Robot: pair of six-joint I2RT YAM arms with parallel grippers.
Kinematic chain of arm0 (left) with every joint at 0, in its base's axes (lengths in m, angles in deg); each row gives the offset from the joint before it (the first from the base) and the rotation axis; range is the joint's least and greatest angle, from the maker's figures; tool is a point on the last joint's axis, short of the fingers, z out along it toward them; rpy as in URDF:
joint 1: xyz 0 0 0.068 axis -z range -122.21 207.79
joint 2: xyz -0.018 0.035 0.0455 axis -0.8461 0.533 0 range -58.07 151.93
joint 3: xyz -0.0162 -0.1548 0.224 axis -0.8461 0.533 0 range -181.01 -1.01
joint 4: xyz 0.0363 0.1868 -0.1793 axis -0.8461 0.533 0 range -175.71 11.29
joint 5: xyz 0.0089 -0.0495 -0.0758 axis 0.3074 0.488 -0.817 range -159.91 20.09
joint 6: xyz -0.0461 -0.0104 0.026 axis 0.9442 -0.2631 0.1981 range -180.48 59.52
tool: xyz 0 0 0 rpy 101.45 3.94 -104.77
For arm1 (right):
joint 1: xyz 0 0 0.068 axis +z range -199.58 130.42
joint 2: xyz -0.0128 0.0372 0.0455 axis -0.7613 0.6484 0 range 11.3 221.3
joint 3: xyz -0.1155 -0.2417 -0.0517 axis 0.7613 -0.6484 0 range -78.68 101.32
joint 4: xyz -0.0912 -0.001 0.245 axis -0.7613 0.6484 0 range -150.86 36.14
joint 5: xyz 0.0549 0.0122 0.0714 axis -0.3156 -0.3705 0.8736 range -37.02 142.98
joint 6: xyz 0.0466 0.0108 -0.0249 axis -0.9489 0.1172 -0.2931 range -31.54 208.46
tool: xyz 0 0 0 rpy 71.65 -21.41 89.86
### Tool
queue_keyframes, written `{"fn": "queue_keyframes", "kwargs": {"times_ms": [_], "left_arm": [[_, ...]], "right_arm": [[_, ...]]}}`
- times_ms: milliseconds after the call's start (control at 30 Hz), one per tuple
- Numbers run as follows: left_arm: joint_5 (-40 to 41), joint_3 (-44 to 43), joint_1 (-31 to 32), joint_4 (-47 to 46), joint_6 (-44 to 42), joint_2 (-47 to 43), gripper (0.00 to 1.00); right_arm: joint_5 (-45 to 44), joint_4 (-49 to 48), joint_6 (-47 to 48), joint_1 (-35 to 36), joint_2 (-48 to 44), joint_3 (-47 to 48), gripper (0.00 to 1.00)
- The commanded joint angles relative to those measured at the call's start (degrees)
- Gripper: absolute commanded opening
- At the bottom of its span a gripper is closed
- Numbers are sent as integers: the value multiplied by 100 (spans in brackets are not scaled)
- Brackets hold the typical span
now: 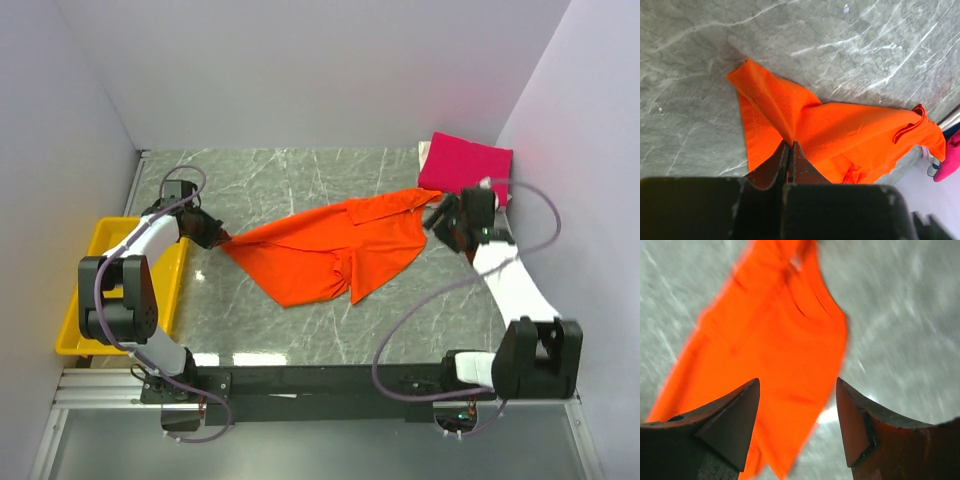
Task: Fold and stack the t-shirts
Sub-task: Flatten the tshirt out
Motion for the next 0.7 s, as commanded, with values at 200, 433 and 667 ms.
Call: {"fn": "queue_keyframes", "kwargs": {"times_ms": [200, 433, 667], "left_arm": [[-83, 145, -26, -316, 9, -337, 1], [-30, 119, -17, -281, -26, -355, 1], [5, 66, -26, -255, -17, -355, 1]], "right_arm": [[427, -1071, -478, 33, -427, -2041, 62], [438, -1599, -751, 296, 285, -1874, 61], [226, -1731, -953, 692, 689, -1760, 44]]}}
